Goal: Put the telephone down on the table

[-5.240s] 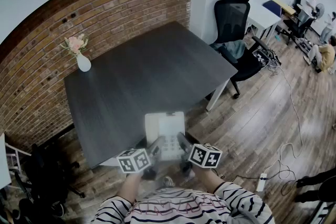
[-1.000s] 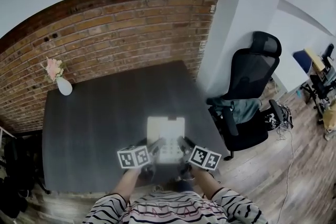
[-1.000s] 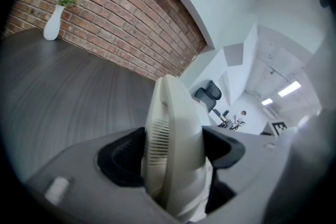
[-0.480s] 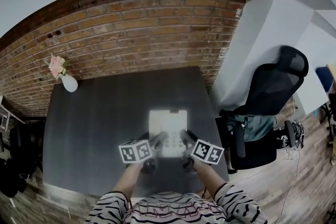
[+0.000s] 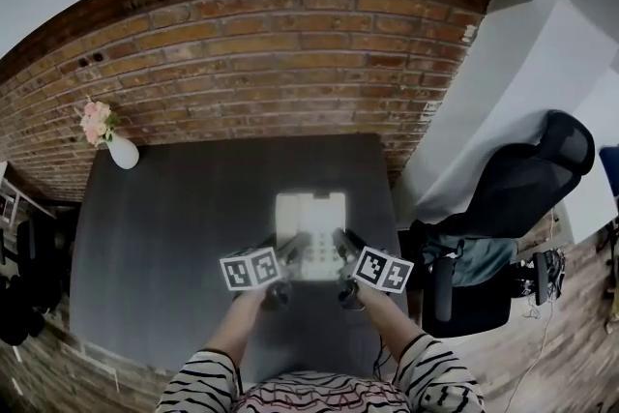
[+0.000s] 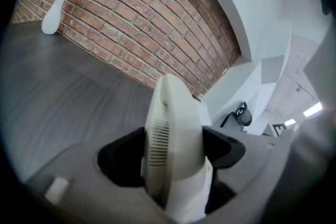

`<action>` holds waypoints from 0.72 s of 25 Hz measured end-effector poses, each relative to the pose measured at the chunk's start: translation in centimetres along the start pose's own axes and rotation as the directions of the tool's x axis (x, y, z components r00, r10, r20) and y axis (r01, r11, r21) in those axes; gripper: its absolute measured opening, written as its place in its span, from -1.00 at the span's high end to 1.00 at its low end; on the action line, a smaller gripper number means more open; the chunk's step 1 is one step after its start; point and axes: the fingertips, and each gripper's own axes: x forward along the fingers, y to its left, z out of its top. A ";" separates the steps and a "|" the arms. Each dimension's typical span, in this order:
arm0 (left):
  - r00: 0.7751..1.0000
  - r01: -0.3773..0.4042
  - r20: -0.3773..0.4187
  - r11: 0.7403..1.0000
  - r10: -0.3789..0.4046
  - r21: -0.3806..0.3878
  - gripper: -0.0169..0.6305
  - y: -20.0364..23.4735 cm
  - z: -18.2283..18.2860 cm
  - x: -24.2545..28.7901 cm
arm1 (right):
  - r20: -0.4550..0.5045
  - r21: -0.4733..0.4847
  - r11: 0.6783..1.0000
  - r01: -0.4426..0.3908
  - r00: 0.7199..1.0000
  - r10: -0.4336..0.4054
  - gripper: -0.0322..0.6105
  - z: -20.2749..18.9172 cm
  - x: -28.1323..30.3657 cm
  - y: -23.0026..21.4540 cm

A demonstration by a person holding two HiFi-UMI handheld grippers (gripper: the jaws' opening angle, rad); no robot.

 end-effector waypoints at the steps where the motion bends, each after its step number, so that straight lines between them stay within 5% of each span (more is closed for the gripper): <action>1: 1.000 -0.002 0.003 1.000 0.002 -0.001 -0.07 0.2 0.4 0.9 | 0.000 -0.005 1.000 0.001 1.000 -0.001 0.51 0.5 0.7 -0.5; 18: 0.999 -0.051 -0.019 0.998 0.050 -0.027 -0.07 3.8 5.2 15.0 | -0.040 -0.013 0.999 0.033 0.999 -0.033 0.51 8.3 11.4 -8.9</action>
